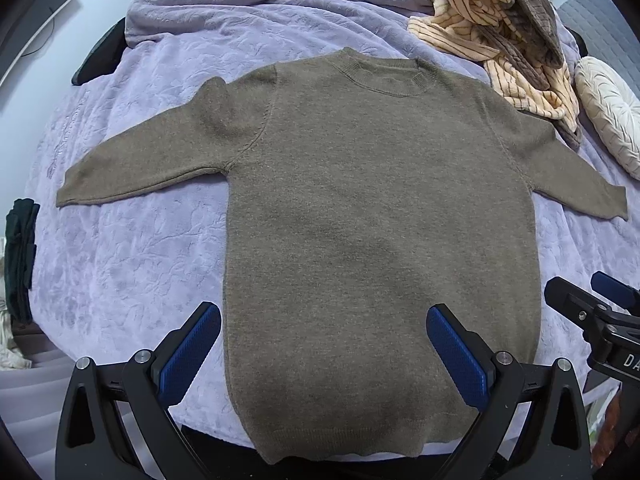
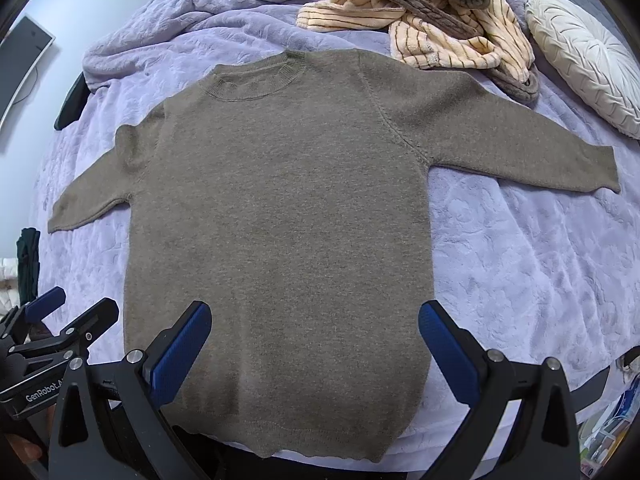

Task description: Fold small clothes

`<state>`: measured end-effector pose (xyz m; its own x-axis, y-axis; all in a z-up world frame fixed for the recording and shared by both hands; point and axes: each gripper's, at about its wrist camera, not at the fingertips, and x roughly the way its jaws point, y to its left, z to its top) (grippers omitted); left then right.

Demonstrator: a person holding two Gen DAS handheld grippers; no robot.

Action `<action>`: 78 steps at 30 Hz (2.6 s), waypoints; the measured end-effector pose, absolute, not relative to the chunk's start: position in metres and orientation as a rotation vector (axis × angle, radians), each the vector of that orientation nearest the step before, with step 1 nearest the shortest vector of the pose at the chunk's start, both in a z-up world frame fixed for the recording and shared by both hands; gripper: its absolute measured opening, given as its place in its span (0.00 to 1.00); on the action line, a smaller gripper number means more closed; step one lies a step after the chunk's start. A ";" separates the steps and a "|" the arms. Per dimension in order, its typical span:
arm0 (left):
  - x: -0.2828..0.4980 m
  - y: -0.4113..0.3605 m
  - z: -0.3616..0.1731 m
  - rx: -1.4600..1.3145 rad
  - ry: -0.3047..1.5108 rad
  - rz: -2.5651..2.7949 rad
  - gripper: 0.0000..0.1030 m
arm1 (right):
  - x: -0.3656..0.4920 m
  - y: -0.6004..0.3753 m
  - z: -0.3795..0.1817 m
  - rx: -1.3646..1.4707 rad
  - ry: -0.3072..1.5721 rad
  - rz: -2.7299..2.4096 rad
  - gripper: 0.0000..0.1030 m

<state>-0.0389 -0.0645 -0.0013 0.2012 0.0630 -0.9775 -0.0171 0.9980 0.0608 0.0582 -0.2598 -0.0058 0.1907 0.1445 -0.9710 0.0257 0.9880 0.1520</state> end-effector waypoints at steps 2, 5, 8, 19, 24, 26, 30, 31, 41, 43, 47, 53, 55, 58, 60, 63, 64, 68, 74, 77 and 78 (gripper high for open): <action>-0.040 -0.065 -0.002 0.039 1.371 0.058 1.00 | 0.058 -0.260 -0.007 0.144 1.382 0.084 1.00; -0.041 -0.064 -0.003 0.031 1.373 0.056 1.00 | 0.056 -0.260 -0.009 0.144 1.391 0.083 1.00; -0.041 -0.065 -0.002 0.033 1.370 0.054 1.00 | 0.055 -0.261 -0.009 0.139 1.393 0.082 1.00; -0.040 -0.068 -0.006 0.040 1.386 0.056 1.00 | 0.057 -0.264 -0.013 0.149 1.402 0.074 1.00; -0.042 -0.066 -0.006 0.035 1.383 0.052 1.00 | 0.057 -0.265 -0.013 0.154 1.403 0.069 1.00; -0.042 -0.066 -0.005 0.033 1.381 0.055 1.00 | 0.057 -0.265 -0.014 0.148 1.402 0.071 1.00; -0.043 -0.065 -0.005 0.027 1.381 0.061 1.00 | 0.056 -0.264 -0.014 0.151 1.403 0.072 1.00; -0.043 -0.065 -0.005 0.026 1.382 0.063 1.00 | 0.056 -0.264 -0.013 0.149 1.401 0.073 1.00; -0.046 -0.061 -0.001 0.015 1.368 0.067 1.00 | 0.051 -0.263 -0.011 0.158 1.393 0.070 1.00; -0.046 -0.062 -0.001 0.013 1.368 0.056 1.00 | 0.050 -0.263 -0.010 0.154 1.392 0.069 1.00; -0.048 -0.064 0.001 0.013 1.362 0.039 1.00 | 0.048 -0.262 -0.010 0.150 1.392 0.069 1.00; -0.049 -0.063 0.002 0.002 1.360 0.034 1.00 | 0.046 -0.261 -0.008 0.140 1.389 0.067 1.00; -0.049 -0.062 0.002 0.003 1.362 0.034 1.00 | 0.045 -0.260 -0.007 0.135 1.388 0.066 1.00; -0.050 -0.060 0.002 -0.008 1.366 0.033 1.00 | 0.044 -0.258 -0.005 0.136 1.390 0.063 1.00; -0.051 -0.059 0.002 -0.015 1.365 0.034 1.00 | 0.044 -0.256 -0.005 0.131 1.390 0.063 1.00; -0.053 -0.058 0.001 -0.021 1.364 0.030 1.00 | 0.041 -0.253 -0.003 0.120 1.389 0.064 1.00; -0.053 -0.058 0.001 -0.021 1.364 0.028 1.00 | 0.040 -0.252 -0.002 0.117 1.388 0.063 1.00; -0.056 -0.058 0.001 -0.015 1.363 0.020 1.00 | 0.039 -0.251 -0.001 0.114 1.387 0.056 1.00; -0.054 -0.053 -0.002 -0.034 1.371 0.009 1.00 | 0.037 -0.247 -0.002 0.105 1.393 0.039 1.00; -0.052 -0.050 -0.004 -0.048 1.373 -0.005 1.00 | 0.037 -0.245 -0.003 0.105 1.393 0.029 1.00; -0.051 -0.049 -0.004 -0.050 1.373 -0.013 1.00 | 0.037 -0.244 -0.002 0.106 1.391 0.027 1.00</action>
<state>-0.0511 -0.0494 -0.0041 0.1966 -0.0385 -0.9797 -0.0198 0.9989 -0.0432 0.0369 -0.2438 -0.0022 0.1795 0.0816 -0.9804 0.0437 0.9949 0.0908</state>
